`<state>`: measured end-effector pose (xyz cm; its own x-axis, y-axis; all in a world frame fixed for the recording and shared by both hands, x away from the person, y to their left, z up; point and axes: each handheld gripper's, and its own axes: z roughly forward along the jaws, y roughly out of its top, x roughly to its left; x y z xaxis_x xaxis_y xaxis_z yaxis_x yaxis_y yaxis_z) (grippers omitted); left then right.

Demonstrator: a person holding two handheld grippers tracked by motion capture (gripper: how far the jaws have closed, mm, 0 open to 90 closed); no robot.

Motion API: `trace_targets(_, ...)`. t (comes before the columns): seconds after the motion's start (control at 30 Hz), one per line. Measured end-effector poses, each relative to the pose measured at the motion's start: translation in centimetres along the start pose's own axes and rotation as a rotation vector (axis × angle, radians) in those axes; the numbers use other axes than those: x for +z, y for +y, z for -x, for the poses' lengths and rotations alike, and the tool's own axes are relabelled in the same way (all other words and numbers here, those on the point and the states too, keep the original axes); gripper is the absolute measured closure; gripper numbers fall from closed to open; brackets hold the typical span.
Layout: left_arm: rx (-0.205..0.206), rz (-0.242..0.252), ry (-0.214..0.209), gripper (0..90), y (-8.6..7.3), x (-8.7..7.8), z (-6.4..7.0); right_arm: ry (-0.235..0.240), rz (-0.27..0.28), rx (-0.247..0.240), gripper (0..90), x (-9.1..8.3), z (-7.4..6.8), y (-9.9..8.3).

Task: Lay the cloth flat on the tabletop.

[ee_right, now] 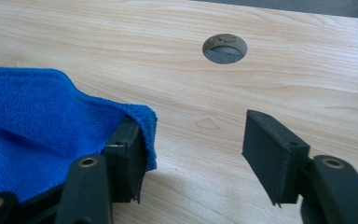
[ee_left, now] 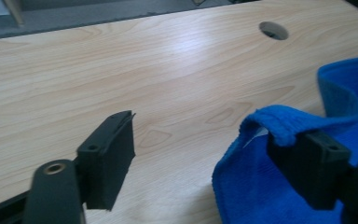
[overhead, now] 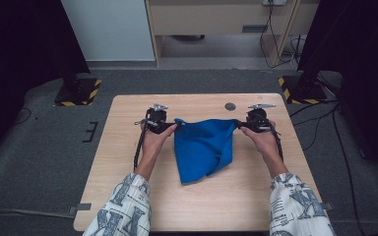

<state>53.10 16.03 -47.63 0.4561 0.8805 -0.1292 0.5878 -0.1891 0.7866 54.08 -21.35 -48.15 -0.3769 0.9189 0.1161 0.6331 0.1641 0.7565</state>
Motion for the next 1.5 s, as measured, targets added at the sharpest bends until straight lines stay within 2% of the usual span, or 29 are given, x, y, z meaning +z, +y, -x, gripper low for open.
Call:
trace_targets(0.13, -0.011, 0.022, 0.013, 21.1, -0.3, -0.7, -0.4, -0.004, 0.0, -0.001, 38.7, -0.4, 0.2, -0.1)
trace_targets(0.3, -0.021, 0.011, 0.036, 22.3, -0.7, -1.3, -1.3, -0.012, -0.024, -0.027, 36.3, -0.7, 0.6, -0.3)
trace_targets(0.4, -0.048, -0.013, 0.035, 22.3, -0.9, -1.2, -2.1, -0.008, -0.022, 0.004, 35.6, -0.9, 1.2, -0.4)
trace_targets(0.47, -0.057, -0.006, 0.052, 22.2, -1.0, -1.3, -2.5, -0.015, -0.027, 0.01, 34.9, -0.8, 1.6, -0.6)
trace_targets(0.6, -0.065, -0.001, 0.039, 22.9, -1.3, -1.3, -2.6, 0.056, -0.049, 0.067, 27.5, -0.5, 1.8, -0.8)
trace_targets(0.63, -0.066, -0.007, 0.033, 23.0, -1.3, -1.2, -2.5, 0.059, -0.055, 0.062, 26.5, -0.4, 1.7, -0.8)
trace_targets(0.73, -0.055, -0.006, 0.014, 23.1, -1.6, -1.3, -1.9, 0.073, -0.053, 0.043, 22.9, -0.3, 1.2, -0.8)
trace_targets(0.9, -0.021, -0.006, -0.016, 25.1, -2.6, -1.7, -0.5, 0.08, -0.044, 0.039, 19.5, -0.6, 0.7, -0.5)
trace_targets(1.0, 0.012, -0.016, -0.015, 26.4, -3.7, -1.7, 0.4, 0.074, -0.05, 0.048, 18.6, -0.9, 1.0, -0.5)
trace_targets(1.1, 0.028, -0.022, -0.033, 26.3, -4.7, -1.6, 1.2, 0.094, -0.028, 0.073, 17.3, -1.3, 1.2, -0.5)
trace_targets(1.2, 0.076, -0.048, -0.018, 26.5, -5.7, -1.3, 1.9, 0.139, -0.025, 0.097, 13.1, -1.6, 1.4, -0.4)
trace_targets(1.23, 0.094, -0.057, -0.01, 26.5, -6.1, -1.1, 2.1, 0.138, -0.022, 0.099, 13.1, -1.6, 1.5, -0.3)
trace_targets(1.33, 0.103, -0.073, -0.015, 26.9, -6.9, -0.6, 2.6, 0.131, -0.013, 0.11, 13.2, -1.8, 1.7, -0.1)
trace_targets(1.4, 0.114, -0.085, -0.009, 28.0, -7.3, -0.3, 2.8, 0.12, -0.013, 0.097, 13.5, -1.9, 1.7, 0.0)
trace_targets(1.47, 0.139, -0.118, 0.006, 28.2, -7.5, 0.1, 3.0, 0.112, -0.009, 0.085, 13.7, -2.0, 1.7, 0.1)
trace_targets(1.5, 0.146, -0.115, 0.009, 28.5, -7.6, 0.2, 3.0, 0.112, -0.007, 0.094, 13.7, -2.1, 1.7, 0.1)
